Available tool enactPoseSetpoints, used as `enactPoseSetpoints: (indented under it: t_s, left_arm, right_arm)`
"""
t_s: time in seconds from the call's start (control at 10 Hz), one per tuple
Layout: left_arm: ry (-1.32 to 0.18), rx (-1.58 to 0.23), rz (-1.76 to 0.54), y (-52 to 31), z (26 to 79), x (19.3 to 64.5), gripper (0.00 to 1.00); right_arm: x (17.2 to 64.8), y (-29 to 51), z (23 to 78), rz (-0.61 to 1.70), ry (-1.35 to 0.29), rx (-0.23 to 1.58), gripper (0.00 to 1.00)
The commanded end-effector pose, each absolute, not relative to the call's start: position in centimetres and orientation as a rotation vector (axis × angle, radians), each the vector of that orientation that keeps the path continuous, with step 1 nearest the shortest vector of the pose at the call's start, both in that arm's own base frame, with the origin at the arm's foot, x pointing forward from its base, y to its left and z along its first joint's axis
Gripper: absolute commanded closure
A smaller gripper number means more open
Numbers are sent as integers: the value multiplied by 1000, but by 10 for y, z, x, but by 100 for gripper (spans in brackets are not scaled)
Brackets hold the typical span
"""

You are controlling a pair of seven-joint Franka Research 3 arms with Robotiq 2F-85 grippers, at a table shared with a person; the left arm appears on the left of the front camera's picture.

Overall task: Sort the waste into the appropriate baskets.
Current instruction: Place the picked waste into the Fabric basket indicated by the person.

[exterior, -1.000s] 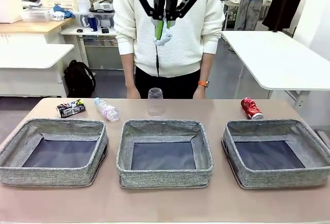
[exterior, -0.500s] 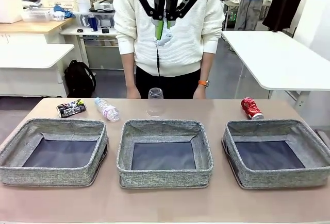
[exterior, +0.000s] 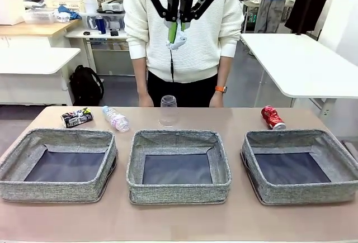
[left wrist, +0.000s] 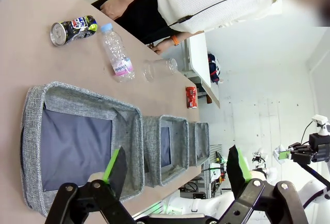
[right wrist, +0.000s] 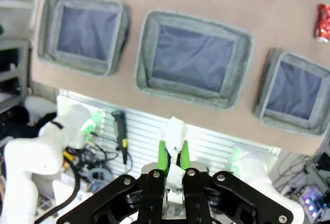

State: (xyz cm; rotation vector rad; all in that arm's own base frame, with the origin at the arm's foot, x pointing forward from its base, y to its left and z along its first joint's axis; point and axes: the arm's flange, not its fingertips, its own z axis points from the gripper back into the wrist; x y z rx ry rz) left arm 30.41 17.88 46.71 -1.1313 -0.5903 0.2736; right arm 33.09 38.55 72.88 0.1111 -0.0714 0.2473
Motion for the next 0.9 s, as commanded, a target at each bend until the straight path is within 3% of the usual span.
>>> enactPoseSetpoints:
  t_s: [0.0, 0.8]
  left_arm:
    - [-612, -1141, 257, 178, 468, 304, 0]
    - [-612, -1141, 257, 178, 468, 304, 0]
  right_arm:
    - [329, 383, 728, 263, -65, 116, 91]
    - [329, 383, 728, 263, -65, 116, 91]
